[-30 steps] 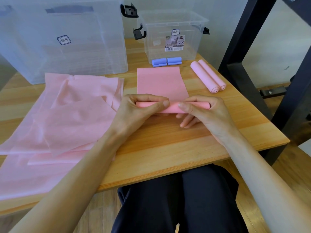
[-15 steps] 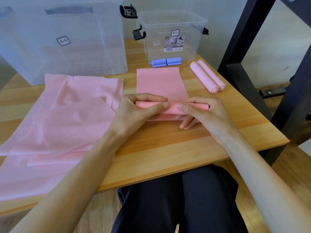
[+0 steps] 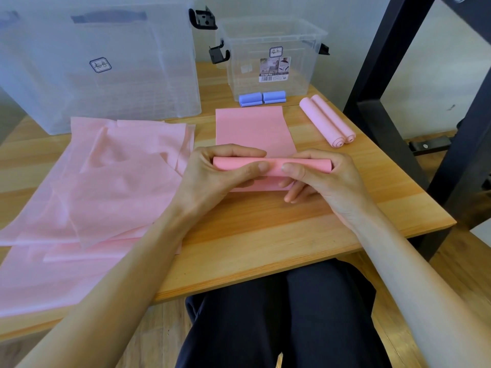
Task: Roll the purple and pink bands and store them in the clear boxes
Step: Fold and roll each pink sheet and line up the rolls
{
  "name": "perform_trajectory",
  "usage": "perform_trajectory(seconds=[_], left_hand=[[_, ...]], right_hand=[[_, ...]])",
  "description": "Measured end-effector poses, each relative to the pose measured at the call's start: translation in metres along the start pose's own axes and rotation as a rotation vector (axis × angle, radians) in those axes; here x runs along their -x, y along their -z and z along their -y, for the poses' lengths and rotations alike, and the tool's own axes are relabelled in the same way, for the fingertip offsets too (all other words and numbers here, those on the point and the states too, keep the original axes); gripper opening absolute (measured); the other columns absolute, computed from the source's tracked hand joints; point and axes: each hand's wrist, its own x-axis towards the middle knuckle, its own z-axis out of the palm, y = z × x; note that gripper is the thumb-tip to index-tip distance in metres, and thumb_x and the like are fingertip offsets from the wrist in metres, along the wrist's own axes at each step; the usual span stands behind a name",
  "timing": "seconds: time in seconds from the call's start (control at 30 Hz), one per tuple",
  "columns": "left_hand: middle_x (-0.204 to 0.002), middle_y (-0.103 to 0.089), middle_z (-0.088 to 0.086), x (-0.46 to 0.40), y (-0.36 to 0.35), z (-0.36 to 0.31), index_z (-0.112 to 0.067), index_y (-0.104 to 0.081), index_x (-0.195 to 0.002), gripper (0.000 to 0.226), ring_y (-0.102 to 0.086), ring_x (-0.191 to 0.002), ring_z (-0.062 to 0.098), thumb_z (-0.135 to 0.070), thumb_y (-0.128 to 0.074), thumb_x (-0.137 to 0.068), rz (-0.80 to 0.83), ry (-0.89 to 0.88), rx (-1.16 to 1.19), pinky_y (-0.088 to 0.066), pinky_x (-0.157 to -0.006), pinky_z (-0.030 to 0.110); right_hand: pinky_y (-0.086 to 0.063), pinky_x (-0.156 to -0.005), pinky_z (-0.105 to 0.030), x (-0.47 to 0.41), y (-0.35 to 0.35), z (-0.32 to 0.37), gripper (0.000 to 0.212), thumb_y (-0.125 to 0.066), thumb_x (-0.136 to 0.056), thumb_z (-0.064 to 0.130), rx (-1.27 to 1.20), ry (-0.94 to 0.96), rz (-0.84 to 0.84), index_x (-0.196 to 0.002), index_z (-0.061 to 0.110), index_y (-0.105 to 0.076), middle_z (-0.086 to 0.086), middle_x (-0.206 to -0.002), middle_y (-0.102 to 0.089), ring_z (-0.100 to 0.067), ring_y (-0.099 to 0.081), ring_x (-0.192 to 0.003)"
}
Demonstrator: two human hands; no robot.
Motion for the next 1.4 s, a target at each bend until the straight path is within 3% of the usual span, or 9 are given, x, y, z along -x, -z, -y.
perform_trajectory(seconds=[0.2,0.47,0.7,0.87,1.03,1.2,1.4], left_hand=[[-0.082,-0.077,0.003,-0.0016,-0.0018,0.0003,-0.015,-0.078,-0.087,0.020,-0.073,-0.072,0.014,-0.026,-0.077,-0.070,-0.029,0.125,0.049,-0.061,-0.068,0.030],[-0.085,-0.076,-0.002,0.0008,-0.0010,-0.0004,-0.017,-0.078,-0.090,0.020,-0.071,-0.080,0.013,-0.021,-0.080,-0.071,-0.012,-0.011,-0.029,-0.061,-0.074,0.028],[-0.081,-0.077,0.005,-0.0019,-0.0019,-0.0018,-0.017,-0.076,-0.086,0.023,-0.075,-0.075,0.014,-0.029,-0.075,-0.067,0.026,0.226,0.089,-0.060,-0.065,0.020],[-0.087,-0.077,-0.003,-0.0016,-0.0007,-0.0021,-0.021,-0.079,-0.085,0.021,-0.072,-0.079,0.012,-0.028,-0.079,-0.065,-0.004,0.134,0.065,-0.061,-0.072,0.025],[-0.076,-0.075,-0.008,0.0006,-0.0014,-0.0037,-0.016,-0.076,-0.088,0.014,-0.068,-0.069,0.002,-0.020,-0.078,-0.075,-0.007,0.054,-0.037,-0.049,-0.057,0.012],[-0.081,-0.077,0.007,0.0007,-0.0019,-0.0047,-0.009,-0.075,-0.092,0.012,-0.075,-0.071,0.015,-0.017,-0.073,-0.084,-0.019,0.171,0.044,-0.061,-0.062,0.023],[-0.082,-0.076,-0.005,0.0013,-0.0002,-0.0044,-0.018,-0.077,-0.090,0.020,-0.068,-0.075,0.006,-0.026,-0.078,-0.072,-0.002,0.077,-0.010,-0.052,-0.060,0.016]], right_hand=[[-0.059,-0.054,-0.031,0.0002,-0.0003,0.0003,0.027,-0.077,-0.077,0.014,0.003,0.051,0.001,-0.102,0.007,-0.073,-0.011,-0.083,-0.075,-0.025,-0.071,-0.061],[-0.058,-0.053,-0.030,-0.0002,-0.0001,-0.0006,0.025,-0.075,-0.078,0.028,-0.003,-0.002,-0.020,-0.095,0.010,-0.075,-0.014,-0.077,-0.075,-0.026,-0.070,-0.057],[-0.059,-0.055,-0.030,-0.0003,-0.0011,-0.0021,0.038,-0.081,-0.072,0.014,0.001,0.052,-0.021,-0.108,0.013,-0.070,-0.010,-0.078,-0.076,-0.026,-0.072,-0.061],[-0.059,-0.055,-0.032,-0.0008,0.0008,-0.0028,0.025,-0.076,-0.079,0.018,-0.003,0.038,-0.025,-0.098,0.002,-0.072,-0.014,-0.077,-0.074,-0.026,-0.070,-0.058],[-0.059,-0.056,-0.033,-0.0020,0.0010,-0.0034,0.030,-0.077,-0.076,0.025,-0.013,0.017,-0.027,-0.096,0.003,-0.074,-0.017,-0.080,-0.074,-0.028,-0.071,-0.062],[-0.060,-0.056,-0.032,-0.0010,-0.0002,-0.0017,0.030,-0.079,-0.074,0.017,-0.006,0.036,0.001,-0.101,0.008,-0.071,-0.012,-0.081,-0.075,-0.028,-0.072,-0.064],[-0.059,-0.054,-0.032,-0.0011,0.0000,-0.0019,0.024,-0.074,-0.081,0.023,0.011,0.018,-0.015,-0.096,0.004,-0.072,-0.013,-0.078,-0.075,-0.028,-0.071,-0.059]])
